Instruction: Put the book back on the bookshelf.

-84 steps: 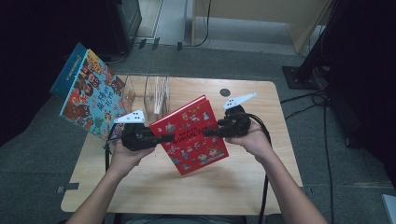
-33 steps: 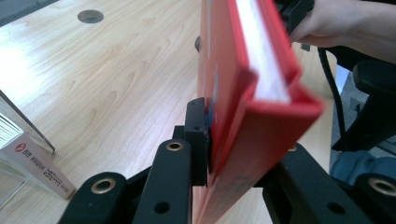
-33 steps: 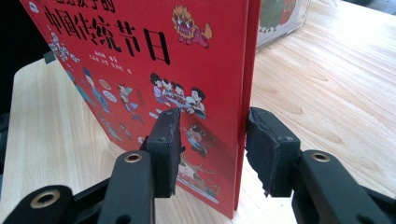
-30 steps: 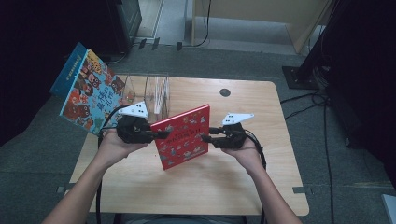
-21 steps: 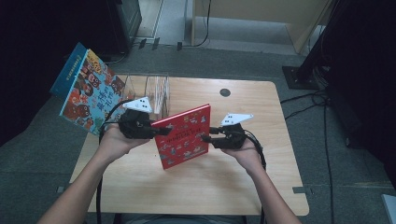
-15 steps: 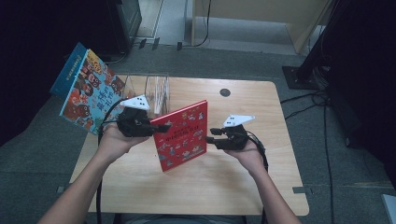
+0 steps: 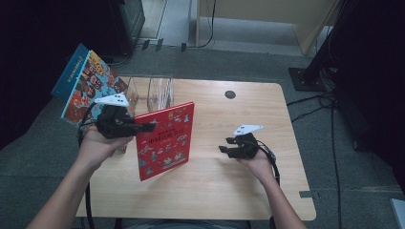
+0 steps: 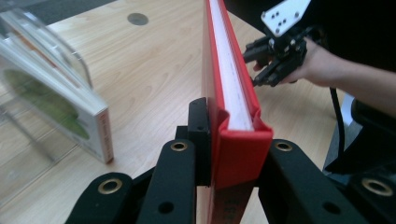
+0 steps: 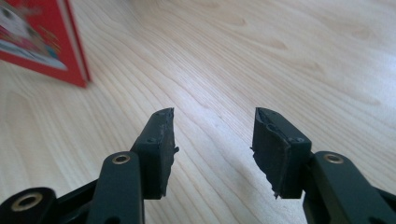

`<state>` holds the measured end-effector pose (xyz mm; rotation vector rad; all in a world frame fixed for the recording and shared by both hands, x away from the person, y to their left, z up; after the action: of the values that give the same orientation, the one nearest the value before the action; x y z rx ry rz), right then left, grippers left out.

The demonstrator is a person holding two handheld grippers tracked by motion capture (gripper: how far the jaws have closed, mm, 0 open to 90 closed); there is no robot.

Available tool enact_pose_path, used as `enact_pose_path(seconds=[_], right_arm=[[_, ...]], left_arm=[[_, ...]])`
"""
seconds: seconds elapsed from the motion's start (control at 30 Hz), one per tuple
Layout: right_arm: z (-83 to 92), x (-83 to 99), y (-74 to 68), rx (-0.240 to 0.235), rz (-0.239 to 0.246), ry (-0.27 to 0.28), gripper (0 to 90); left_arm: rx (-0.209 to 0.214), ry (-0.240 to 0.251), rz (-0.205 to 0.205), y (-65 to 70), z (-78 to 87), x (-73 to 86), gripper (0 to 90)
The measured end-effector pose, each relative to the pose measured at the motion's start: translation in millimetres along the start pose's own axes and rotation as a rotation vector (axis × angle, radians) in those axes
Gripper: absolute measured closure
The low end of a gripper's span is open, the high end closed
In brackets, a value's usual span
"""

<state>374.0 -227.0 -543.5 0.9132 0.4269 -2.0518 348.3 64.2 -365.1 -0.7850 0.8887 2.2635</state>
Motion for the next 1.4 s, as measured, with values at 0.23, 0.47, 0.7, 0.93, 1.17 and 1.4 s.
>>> enact_pose_path(seconds=[0.23,0.47,0.7,0.93,1.17,1.4], right_arm=[[-12.6,11.0,7.6,0.028,-0.007,-0.039,47.6],[-19.8,13.7,13.2,0.05,-0.02,-0.044,47.2],[-27.3,18.9,16.6,0.059,-0.026,-0.072,46.2],[-27.9,20.2,17.9,0.077,-0.005,-0.055,46.2],[-29.0,21.0,16.1,0.101,0.04,-0.061,44.1],[-28.9,21.3,15.9,0.104,0.037,-0.051,44.0]], left_arm=[[-0.035,0.021,0.044,-12.6,23.8,10.0,80.7],[-0.081,0.052,0.096,-26.0,50.0,20.5,80.7],[-0.12,0.072,0.151,-37.9,69.7,30.2,80.6],[-0.166,0.102,0.201,-54.0,87.8,34.7,80.6],[-0.211,0.128,0.275,-75.8,91.1,26.8,80.5],[-0.237,0.149,0.308,-89.9,82.2,10.5,80.5]])
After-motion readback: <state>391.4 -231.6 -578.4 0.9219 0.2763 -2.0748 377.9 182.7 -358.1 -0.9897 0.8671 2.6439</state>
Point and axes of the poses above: each handheld gripper's, and its own axes: z roughly backward along the jaws, x roughly out of its underside, y roughly to its right, the point moved 9 cm from there along -z, roughly forward along the jaws, and after that the axes turned 12 degrees about z, right-handed, at the moved point
